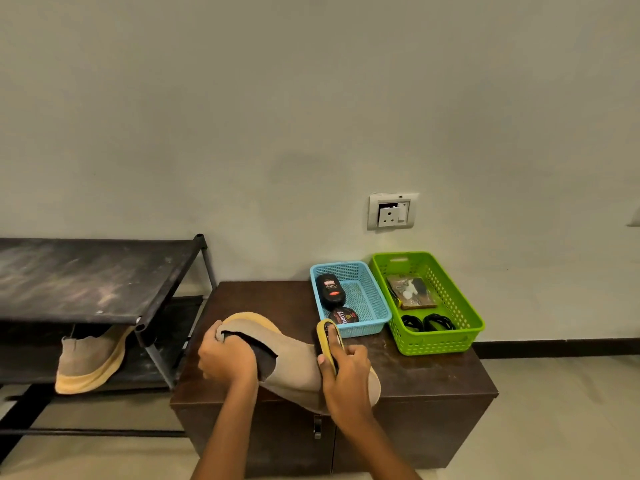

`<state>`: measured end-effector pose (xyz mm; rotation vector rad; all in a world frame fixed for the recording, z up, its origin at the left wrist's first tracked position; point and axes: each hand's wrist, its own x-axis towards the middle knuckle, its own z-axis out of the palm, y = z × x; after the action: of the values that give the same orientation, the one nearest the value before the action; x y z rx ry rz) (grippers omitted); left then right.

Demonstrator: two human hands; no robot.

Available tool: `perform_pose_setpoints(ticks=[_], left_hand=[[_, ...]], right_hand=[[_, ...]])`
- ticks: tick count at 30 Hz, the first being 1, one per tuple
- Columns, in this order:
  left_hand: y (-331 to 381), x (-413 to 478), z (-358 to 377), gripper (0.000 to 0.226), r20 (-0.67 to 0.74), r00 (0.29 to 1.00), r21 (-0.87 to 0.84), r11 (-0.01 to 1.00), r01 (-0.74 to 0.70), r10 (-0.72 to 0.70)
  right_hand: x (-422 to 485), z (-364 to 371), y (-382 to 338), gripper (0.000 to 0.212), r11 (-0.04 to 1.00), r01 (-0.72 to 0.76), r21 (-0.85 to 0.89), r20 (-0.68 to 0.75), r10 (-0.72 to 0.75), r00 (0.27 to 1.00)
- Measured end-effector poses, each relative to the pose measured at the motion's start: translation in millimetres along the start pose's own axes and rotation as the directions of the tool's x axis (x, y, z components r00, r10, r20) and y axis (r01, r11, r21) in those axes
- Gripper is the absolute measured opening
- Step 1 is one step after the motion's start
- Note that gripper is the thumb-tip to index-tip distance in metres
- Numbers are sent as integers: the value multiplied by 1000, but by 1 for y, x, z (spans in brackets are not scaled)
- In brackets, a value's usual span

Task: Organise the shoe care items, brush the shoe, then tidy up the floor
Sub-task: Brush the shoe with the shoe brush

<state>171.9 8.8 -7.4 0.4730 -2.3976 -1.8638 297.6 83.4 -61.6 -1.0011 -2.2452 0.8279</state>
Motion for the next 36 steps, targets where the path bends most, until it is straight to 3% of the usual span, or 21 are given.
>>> perform_pose_setpoints(ticks=[2,4,6,8,9,11,13,14,15,19,24,30,33,34,36], left_hand=[[-12,9,-8,36,57,997,172,983,-56,47],[-26,17,-17,26,188,977,401,900,-172,103],[-35,26,-27,24,351,922,595,722,-354,163],[-38,34,-32,45,488,845,678,516,-524,217],[-39,36,-32,60,571,770,675,372,-637,284],[-37,34,-24,80,743,510,551,37,-834,433],[-36,30,-11,84,847,279,366,-114,-924,452],[-36,29,-6,80,882,235,310,-127,-942,409],[-36,28,-2,75,902,242,297,-107,-949,358],[-34,29,1,59,857,453,418,184,-890,245],[-26,9,-2,31,858,499,499,31,-866,122],[-26,4,-4,52,877,434,446,-9,-895,206],[-25,-5,-10,63,836,383,404,31,-914,393],[-25,-5,-11,69,812,364,367,86,-926,456],[-30,-2,-10,80,784,273,276,81,-958,558]], right_hand=[[14,0,6,62,999,28,-17,9,-28,1000],[23,1,11,62,995,88,-50,71,-84,994],[28,3,17,56,992,123,-37,136,-117,984],[33,3,22,53,992,123,-5,179,-120,976],[34,4,24,54,993,116,7,192,-115,975],[37,4,26,54,993,112,31,202,-116,972],[40,4,28,52,992,119,45,204,-125,971],[40,5,29,52,992,119,44,206,-125,970],[40,5,29,53,992,121,40,209,-127,970],[35,2,28,53,988,148,45,202,-154,967],[23,-3,20,55,991,90,95,150,-104,983],[4,-9,5,50,990,80,113,107,-92,990],[5,-18,-4,51,982,131,135,-15,-130,991],[5,-20,-6,52,977,146,158,-63,-138,988],[2,-23,-12,52,961,183,206,-148,-155,977]])
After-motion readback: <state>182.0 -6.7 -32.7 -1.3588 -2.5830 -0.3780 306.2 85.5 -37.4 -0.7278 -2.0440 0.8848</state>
